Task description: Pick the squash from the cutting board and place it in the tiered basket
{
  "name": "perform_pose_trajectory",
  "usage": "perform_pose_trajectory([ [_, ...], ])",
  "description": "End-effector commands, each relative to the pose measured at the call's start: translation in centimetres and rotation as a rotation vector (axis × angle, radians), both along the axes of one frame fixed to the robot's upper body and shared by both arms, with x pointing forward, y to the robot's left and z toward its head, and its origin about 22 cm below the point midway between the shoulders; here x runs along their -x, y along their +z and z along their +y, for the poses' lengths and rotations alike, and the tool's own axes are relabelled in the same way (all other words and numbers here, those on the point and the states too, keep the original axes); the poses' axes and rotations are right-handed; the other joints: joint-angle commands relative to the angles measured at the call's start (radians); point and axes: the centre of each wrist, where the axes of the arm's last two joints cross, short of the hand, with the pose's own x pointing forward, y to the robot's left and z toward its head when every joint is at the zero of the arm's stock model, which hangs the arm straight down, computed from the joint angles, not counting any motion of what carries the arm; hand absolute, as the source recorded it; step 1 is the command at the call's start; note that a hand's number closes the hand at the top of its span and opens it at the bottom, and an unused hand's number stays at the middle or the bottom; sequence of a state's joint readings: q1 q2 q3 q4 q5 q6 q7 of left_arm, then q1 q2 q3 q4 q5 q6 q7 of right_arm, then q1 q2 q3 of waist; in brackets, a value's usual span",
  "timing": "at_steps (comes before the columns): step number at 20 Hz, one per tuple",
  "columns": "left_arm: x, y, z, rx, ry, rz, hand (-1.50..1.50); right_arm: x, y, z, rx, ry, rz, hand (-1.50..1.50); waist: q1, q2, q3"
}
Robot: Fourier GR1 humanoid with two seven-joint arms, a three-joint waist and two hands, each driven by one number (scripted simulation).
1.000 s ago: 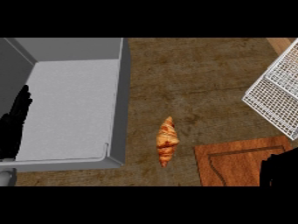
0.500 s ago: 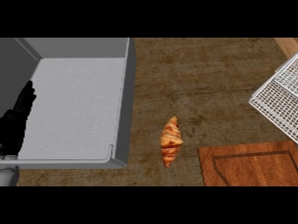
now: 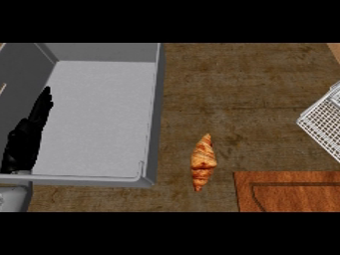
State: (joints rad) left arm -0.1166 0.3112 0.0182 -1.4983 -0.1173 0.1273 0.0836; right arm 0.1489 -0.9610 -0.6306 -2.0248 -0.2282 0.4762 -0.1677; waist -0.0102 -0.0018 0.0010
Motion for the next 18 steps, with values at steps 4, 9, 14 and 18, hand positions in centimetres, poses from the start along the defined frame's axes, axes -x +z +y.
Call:
perform_pose_trajectory([
  [4, -0.6, -0.2, -0.8, -0.017, -0.034, 0.001, 0.0, -2.4, 1.1, -2.6, 0.208, -0.166, -0.151, 1.5, 0.031, 0.01, 0.0],
  [9, -0.8, -0.4, 0.4, -0.006, -0.029, -0.015, 0.0, -5.0, -1.0, -4.5, 0.303, -0.257, -0.206, 1.5, 0.032, 0.008, -0.001],
  [14, -1.7, 0.0, 0.1, -0.012, -0.043, -0.005, 0.0, -8.7, -1.2, -7.1, 0.311, -0.223, -0.17, 1.5, 0.035, 0.008, -0.001],
  [18, -1.9, 0.1, 0.0, 0.008, -0.044, -0.01, 0.0, -9.6, -2.4, -9.3, 0.328, -0.161, -0.12, 1.5, 0.029, 0.007, 0.0],
])
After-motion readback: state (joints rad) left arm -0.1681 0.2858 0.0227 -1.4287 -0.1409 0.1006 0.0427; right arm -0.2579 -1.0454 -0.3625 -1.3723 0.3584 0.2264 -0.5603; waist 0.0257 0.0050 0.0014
